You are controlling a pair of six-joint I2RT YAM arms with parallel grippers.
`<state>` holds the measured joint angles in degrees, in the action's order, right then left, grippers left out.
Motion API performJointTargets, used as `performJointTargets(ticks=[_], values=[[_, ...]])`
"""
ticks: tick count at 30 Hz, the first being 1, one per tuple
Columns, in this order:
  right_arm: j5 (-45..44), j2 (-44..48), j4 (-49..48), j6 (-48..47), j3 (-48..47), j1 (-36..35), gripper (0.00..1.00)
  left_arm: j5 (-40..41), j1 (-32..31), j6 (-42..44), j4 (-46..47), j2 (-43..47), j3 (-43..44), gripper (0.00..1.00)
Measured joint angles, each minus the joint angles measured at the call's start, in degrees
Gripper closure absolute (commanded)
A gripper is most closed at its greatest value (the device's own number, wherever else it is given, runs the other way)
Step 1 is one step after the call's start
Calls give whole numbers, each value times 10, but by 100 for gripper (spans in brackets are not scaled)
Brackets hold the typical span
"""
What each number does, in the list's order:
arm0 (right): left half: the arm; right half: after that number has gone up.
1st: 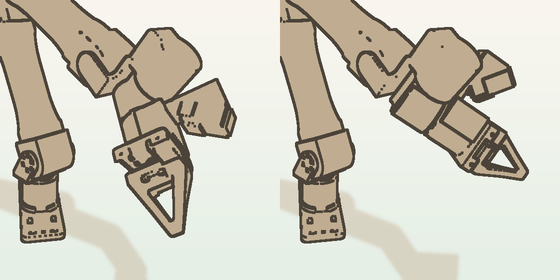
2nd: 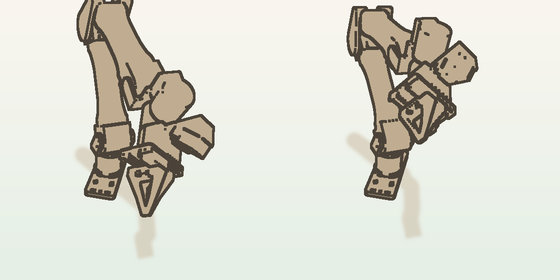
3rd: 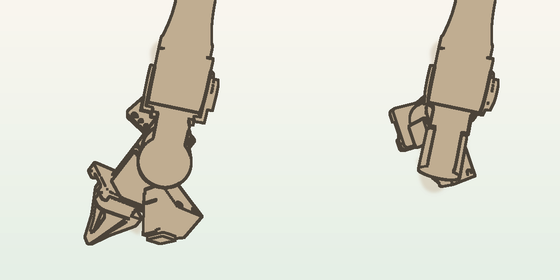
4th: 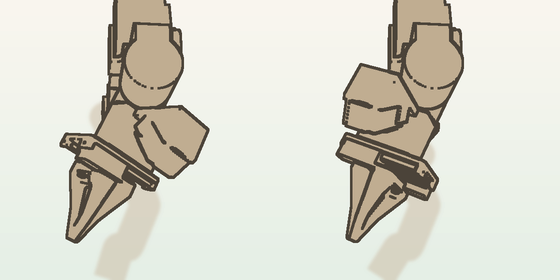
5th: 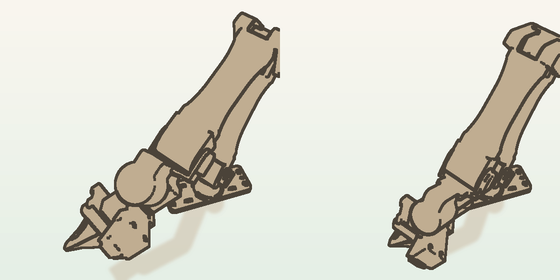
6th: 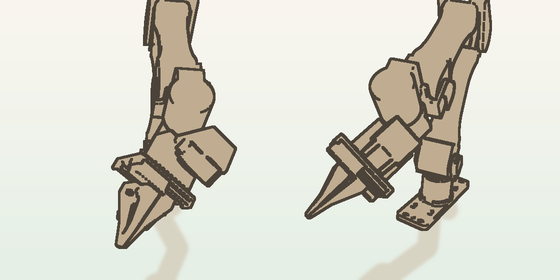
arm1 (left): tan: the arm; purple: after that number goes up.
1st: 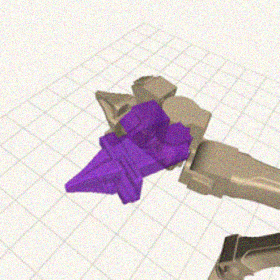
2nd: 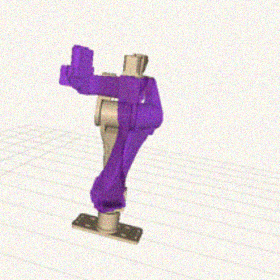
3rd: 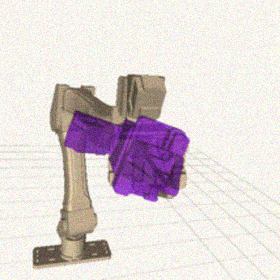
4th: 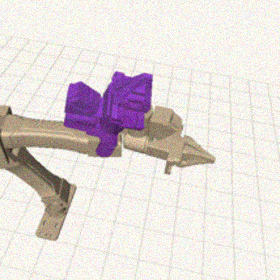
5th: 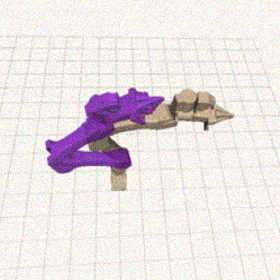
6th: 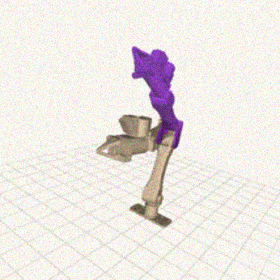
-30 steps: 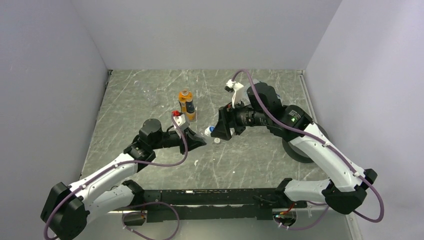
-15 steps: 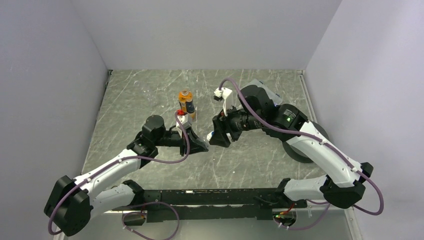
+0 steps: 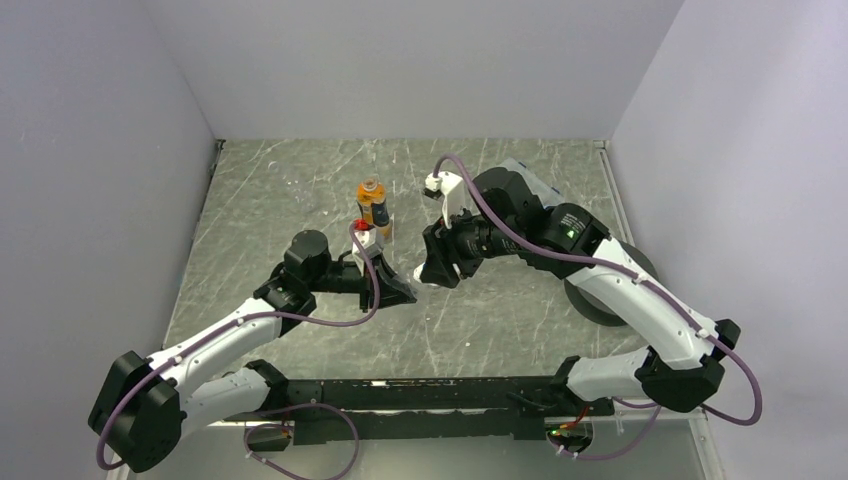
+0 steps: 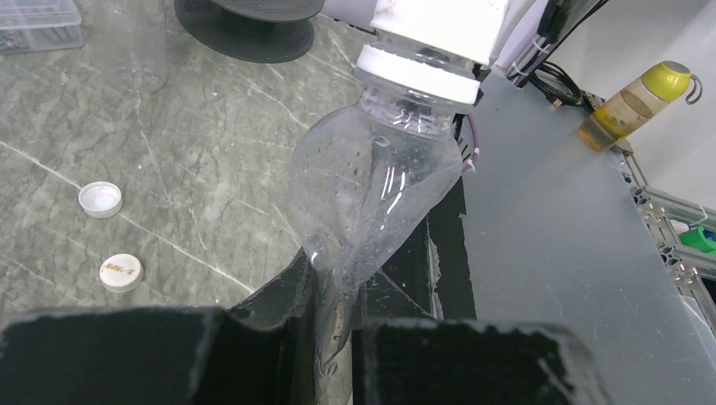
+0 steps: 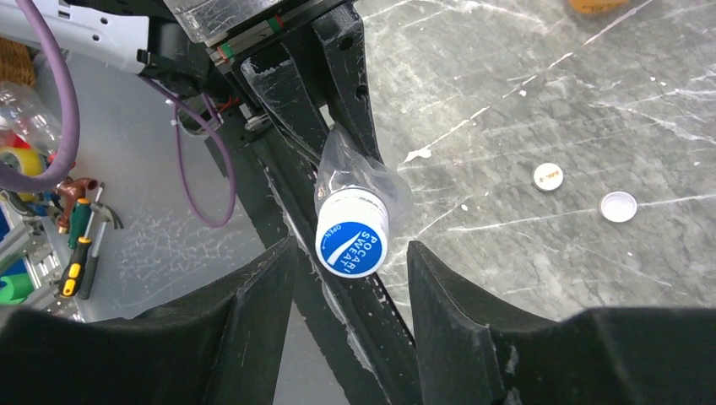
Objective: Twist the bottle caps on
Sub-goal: Screw the bottle cap onto the plastic bottle.
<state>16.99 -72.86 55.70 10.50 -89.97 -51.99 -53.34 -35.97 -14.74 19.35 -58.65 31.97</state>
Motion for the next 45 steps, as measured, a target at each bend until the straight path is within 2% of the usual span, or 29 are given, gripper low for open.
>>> performJointTargets(ticks=[11, 17, 20, 25, 33, 39, 42, 45], values=[[-2, -21, 2, 3, -11, -3, 62, 1, 0, 2, -6, 0, 2, 100], [-15, -27, 13, 16, -20, -3, 77, 19, 0, 20, -43, 0, 19, 100], [-33, -40, 20, 32, -37, -1, 81, 61, 0, 50, -81, 7, 36, 100], [-45, -81, 33, 90, -85, 31, 81, 165, 0, 117, -133, 16, 72, 100], [-43, -116, -28, 222, -85, 85, 81, 316, -2, 188, -129, 9, 89, 100], [-66, -126, -81, 298, -52, 103, 77, 404, -20, 220, -115, -13, 90, 100], [-73, -126, -95, 323, -40, 106, 66, 446, -33, 230, -114, -16, 90, 100], [-80, -123, -107, 336, -33, 106, 46, 466, -38, 231, -107, -16, 87, 100]])
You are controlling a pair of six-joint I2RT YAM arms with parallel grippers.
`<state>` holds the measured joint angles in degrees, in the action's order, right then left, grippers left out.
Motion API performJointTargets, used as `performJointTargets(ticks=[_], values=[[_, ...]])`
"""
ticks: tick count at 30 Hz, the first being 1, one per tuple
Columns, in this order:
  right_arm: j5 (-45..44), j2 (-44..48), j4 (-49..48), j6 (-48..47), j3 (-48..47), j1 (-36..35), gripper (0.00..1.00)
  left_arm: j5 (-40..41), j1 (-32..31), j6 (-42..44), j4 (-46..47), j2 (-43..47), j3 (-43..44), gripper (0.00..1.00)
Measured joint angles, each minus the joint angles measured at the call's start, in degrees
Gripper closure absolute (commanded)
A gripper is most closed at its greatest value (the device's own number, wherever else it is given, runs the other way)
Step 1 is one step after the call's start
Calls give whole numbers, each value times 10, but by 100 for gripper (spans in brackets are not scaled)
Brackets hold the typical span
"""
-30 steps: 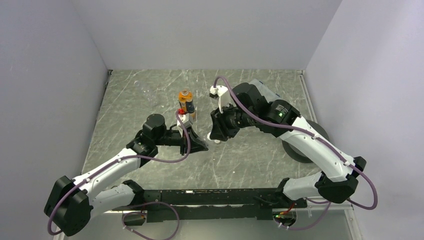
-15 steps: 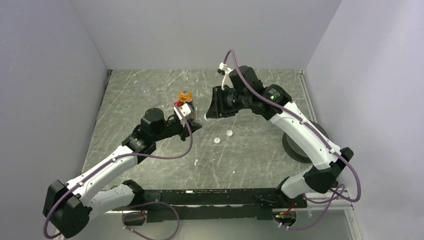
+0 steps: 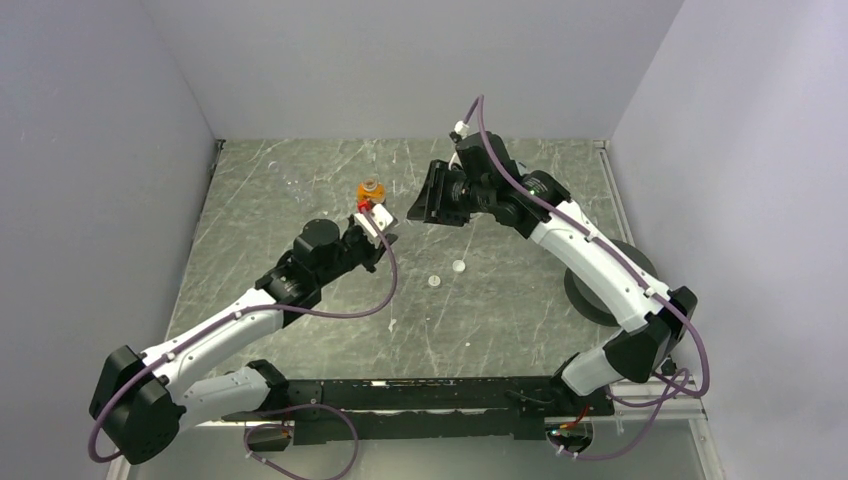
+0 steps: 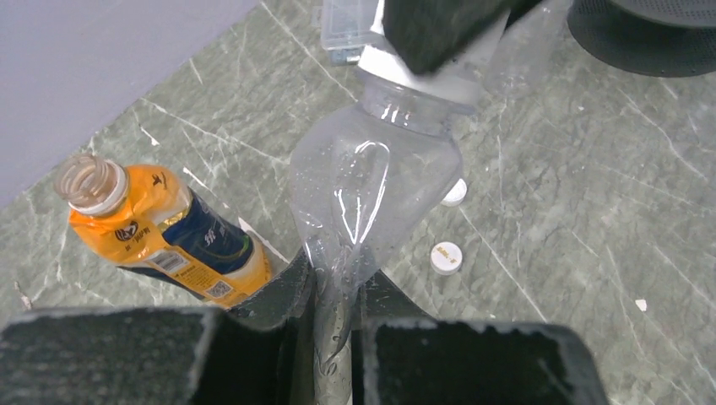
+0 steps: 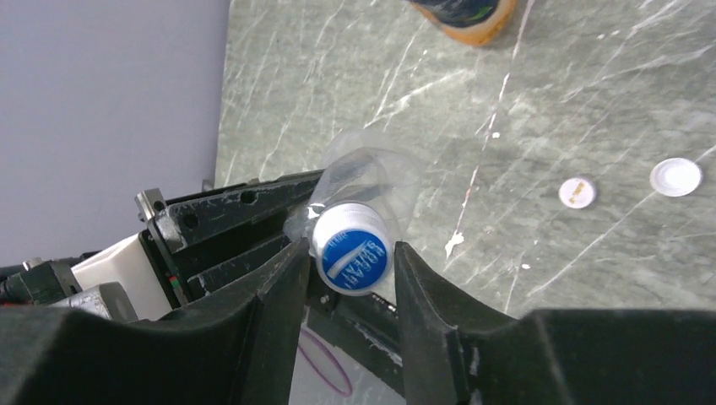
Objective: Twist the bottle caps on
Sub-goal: Screw the bottle cap onto the plastic bottle.
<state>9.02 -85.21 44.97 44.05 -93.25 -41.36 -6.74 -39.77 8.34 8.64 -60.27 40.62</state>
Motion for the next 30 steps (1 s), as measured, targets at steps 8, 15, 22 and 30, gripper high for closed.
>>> performJointTargets(ticks=[8, 15, 22, 30], values=[[-6, 25, 23, -16, 3, -18, 4, 4, -9, -51, 36, 17, -40, 100], [-33, 143, 30, -132, 15, -16, 10, -99, 23, -135, 27, 27, -76, 100], [56, 185, 36, -259, 46, -20, 28, -343, 73, -207, 24, 22, -68, 100], [159, 151, 60, -337, 49, -34, 33, -528, 82, -233, -3, 14, -49, 100]])
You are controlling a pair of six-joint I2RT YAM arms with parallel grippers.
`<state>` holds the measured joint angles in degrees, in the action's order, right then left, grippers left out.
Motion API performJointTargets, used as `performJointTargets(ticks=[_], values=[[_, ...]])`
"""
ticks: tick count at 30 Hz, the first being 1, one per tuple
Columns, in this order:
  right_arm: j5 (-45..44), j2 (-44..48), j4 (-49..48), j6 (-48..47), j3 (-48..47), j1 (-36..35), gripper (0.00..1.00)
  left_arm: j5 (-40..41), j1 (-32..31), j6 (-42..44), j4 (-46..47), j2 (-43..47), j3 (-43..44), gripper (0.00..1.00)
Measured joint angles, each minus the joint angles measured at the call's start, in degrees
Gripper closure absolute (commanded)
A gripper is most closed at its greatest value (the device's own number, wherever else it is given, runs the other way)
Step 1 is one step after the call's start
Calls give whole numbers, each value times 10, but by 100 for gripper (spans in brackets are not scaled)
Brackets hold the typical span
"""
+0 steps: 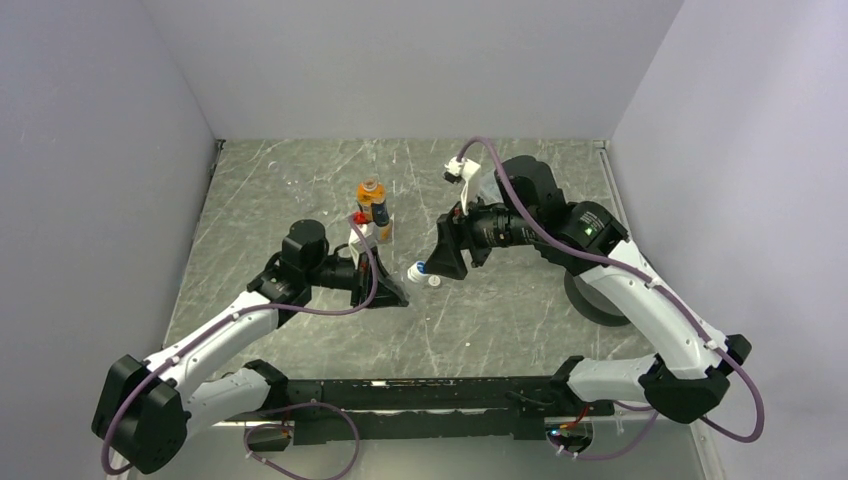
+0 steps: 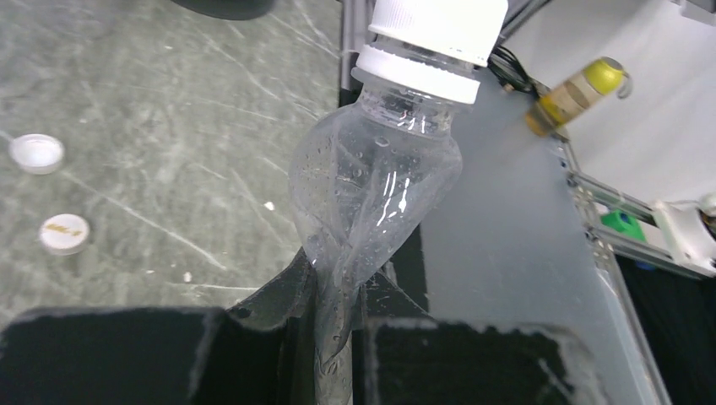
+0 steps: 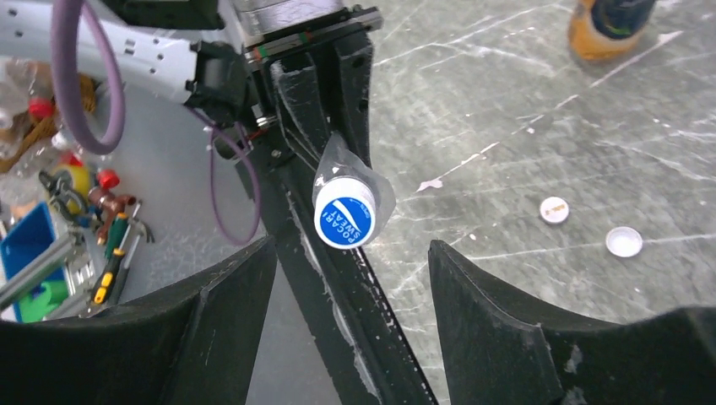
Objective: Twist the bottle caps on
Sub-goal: Screw the bottle cap onto the plastic bottle.
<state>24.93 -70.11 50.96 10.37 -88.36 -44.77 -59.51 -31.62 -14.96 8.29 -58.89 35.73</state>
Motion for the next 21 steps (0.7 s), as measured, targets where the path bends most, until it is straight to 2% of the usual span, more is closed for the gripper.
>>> performJointTargets(ticks=[4, 10, 18, 21], values=[[30, -8, 3, -19, 0, -13, 35, -43, 0, -11, 0, -9, 1, 100], [40, -36, 23, -36, -6, -38, 39, -67, 1, -19, 2, -12, 1, 100], [34, -56, 34, -43, -13, -54, 53, -69, 1, -23, 3, -12, 1, 100], [27, -58, 35, -43, -24, -57, 63, -69, 1, -22, 2, -12, 2, 100]])
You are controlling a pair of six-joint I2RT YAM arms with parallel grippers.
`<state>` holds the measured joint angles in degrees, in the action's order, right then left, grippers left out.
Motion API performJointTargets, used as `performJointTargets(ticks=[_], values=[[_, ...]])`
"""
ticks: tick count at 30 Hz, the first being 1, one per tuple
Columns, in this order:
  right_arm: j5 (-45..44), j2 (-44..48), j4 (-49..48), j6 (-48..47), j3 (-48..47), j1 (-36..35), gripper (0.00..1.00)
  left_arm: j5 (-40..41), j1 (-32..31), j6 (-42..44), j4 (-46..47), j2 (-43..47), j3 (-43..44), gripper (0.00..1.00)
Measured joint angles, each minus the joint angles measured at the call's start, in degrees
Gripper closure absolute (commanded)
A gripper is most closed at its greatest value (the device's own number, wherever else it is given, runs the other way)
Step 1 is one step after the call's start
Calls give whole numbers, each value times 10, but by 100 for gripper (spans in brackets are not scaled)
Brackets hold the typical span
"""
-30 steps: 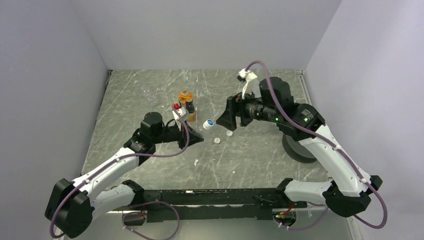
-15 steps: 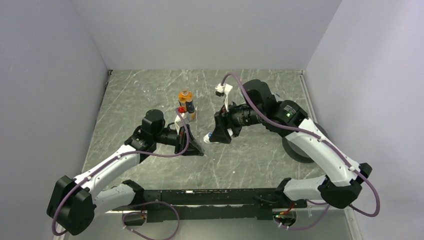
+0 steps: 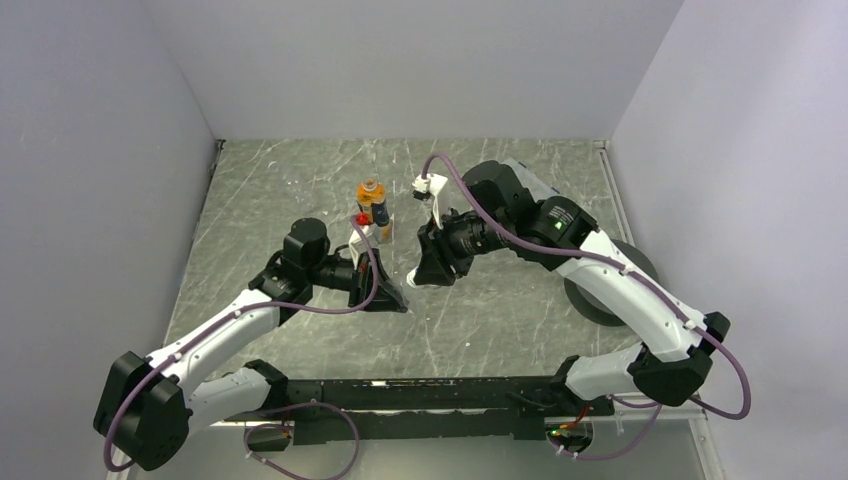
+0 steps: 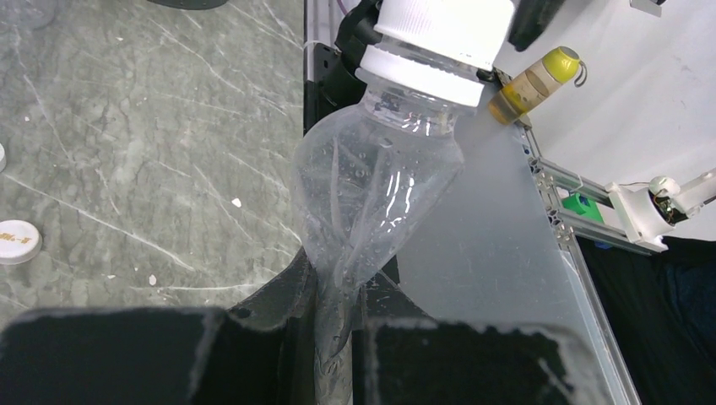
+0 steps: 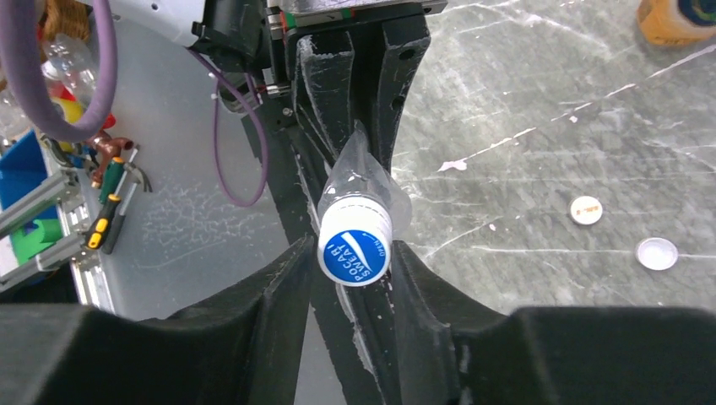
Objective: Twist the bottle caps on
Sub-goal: Screw the bottle cap onto the plastic bottle.
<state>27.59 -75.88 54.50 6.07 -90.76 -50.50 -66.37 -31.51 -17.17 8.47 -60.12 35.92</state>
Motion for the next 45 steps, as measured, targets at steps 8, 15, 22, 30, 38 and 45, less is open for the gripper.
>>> performJointTargets(ticks=[8, 15, 22, 30, 38, 45], values=[[-31, -13, 14, 6, -17, 0, 75, 33, 0, 28, -39, 0, 18, 100], [-86, -49, 33, 57, -53, 5, 79, 151, 0, 87, -102, 16, 43, 100], [-107, -94, -2, 188, -74, 46, 81, 325, -1, 137, -109, 50, 45, 100], [-123, -99, -120, 339, -12, 78, 74, 482, -24, 200, -101, 53, 44, 100], [-158, -94, -130, 367, -2, 72, 20, 528, -44, 208, -87, 54, 44, 100], [-194, -28, -92, 284, -2, 66, 0, 429, -25, 190, -98, 65, 38, 100]])
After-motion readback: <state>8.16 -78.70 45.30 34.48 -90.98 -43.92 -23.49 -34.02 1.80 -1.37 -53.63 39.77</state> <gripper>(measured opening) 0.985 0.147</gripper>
